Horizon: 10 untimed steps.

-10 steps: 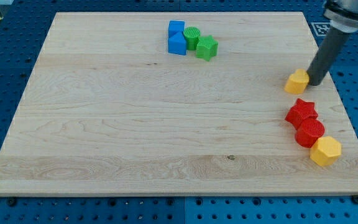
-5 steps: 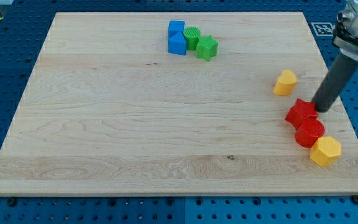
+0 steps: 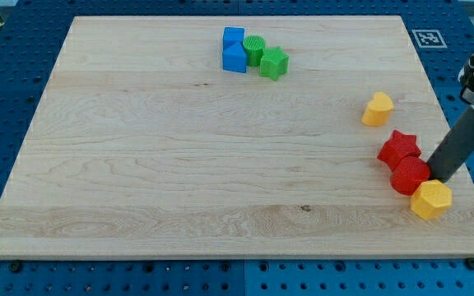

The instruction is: Adjust the red and yellow blocks to form a line

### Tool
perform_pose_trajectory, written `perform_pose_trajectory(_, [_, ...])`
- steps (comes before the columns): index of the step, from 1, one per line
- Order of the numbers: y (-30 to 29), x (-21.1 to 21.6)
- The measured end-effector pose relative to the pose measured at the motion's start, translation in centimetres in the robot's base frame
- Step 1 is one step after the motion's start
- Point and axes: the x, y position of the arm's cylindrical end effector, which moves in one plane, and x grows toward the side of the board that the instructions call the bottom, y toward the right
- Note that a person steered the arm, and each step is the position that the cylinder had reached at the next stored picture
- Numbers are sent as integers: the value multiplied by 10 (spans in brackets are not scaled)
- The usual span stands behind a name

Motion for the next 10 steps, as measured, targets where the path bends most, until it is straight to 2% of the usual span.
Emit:
perform_pose_trajectory(4, [-25, -5])
perform_pose_trajectory(9, [-23, -28])
perform_pose_trajectory(10, [-5, -17])
